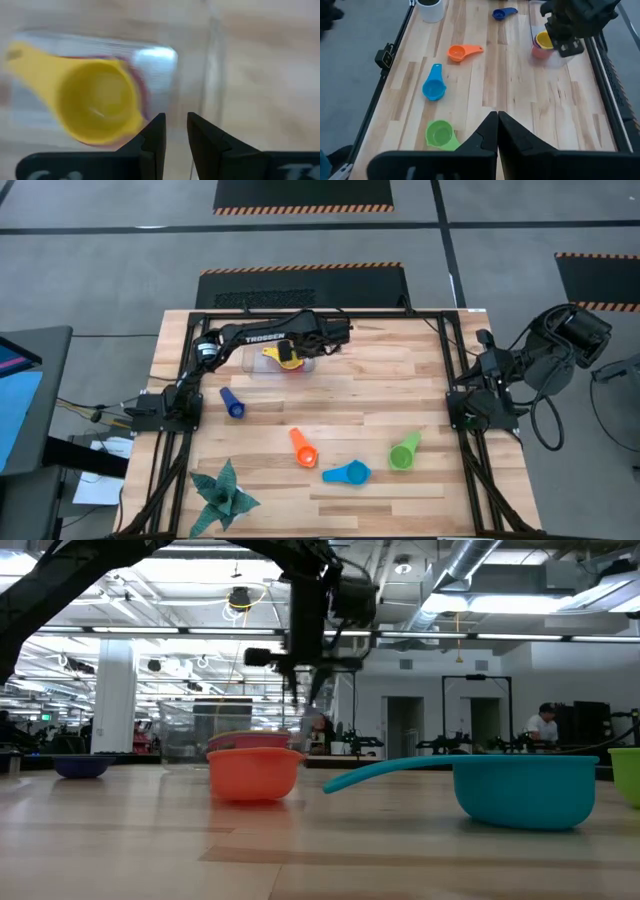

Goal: Nest measuring cups in basket
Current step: Adjust the transparent bin

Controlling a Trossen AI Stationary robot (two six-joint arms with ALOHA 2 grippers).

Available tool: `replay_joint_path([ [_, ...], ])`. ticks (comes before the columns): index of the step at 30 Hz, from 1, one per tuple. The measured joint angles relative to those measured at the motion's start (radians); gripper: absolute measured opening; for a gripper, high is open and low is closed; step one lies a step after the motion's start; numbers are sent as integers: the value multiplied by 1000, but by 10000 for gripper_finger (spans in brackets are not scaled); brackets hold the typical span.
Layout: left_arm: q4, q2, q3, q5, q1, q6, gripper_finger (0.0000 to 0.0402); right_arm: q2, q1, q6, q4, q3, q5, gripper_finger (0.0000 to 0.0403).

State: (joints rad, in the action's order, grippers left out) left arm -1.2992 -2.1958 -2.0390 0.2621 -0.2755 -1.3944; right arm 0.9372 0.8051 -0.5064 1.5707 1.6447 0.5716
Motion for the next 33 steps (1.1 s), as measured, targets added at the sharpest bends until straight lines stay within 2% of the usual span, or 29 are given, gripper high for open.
replay_joint_path([
  [3,110,7,-41,-76,53,242,67,-14,0,26,0,0,-3,27],
  [6,107,6,-90,-65,126,475,67,-31,0,37,0,0,1,26],
  [7,85,6,-110,-11,151,533,67,-36,0,36,0,0,6,26],
  [8,38,7,-130,84,172,552,66,-40,0,33,-2,0,13,26],
  [10,-128,6,-184,286,195,512,64,-43,-1,-20,-4,0,40,26],
  [12,-240,7,-245,377,204,480,60,-41,-1,-114,-2,-1,53,26],
  [14,-276,12,-279,358,218,523,56,-39,0,-233,-3,-25,56,26],
  [16,-263,34,-277,267,253,669,51,-39,0,-374,-4,-82,56,26],
  [18,-258,51,-281,223,295,795,47,-37,0,-502,-3,-168,54,26],
  [19,-261,61,-281,227,315,844,44,-36,0,-567,1,-215,47,26],
  [21,-230,65,-280,321,348,922,39,-29,1,-685,0,-308,20,26],
  [23,-99,57,-278,372,354,1013,31,-7,0,-780,0,-375,7,26],
  [24,-13,52,-272,355,347,1073,24,6,0,-818,-2,-395,8,26],
  [26,143,24,-258,264,318,1220,9,31,0,-866,-15,-406,20,26],
  [28,278,-8,-249,220,282,1323,3,57,6,-878,-32,-397,47,26],
  [31,401,-56,-249,208,229,1422,2,88,22,-851,-62,-368,97,26],
  [33,375,-85,-251,184,191,1445,1,100,37,-848,-59,-341,128,26],
])
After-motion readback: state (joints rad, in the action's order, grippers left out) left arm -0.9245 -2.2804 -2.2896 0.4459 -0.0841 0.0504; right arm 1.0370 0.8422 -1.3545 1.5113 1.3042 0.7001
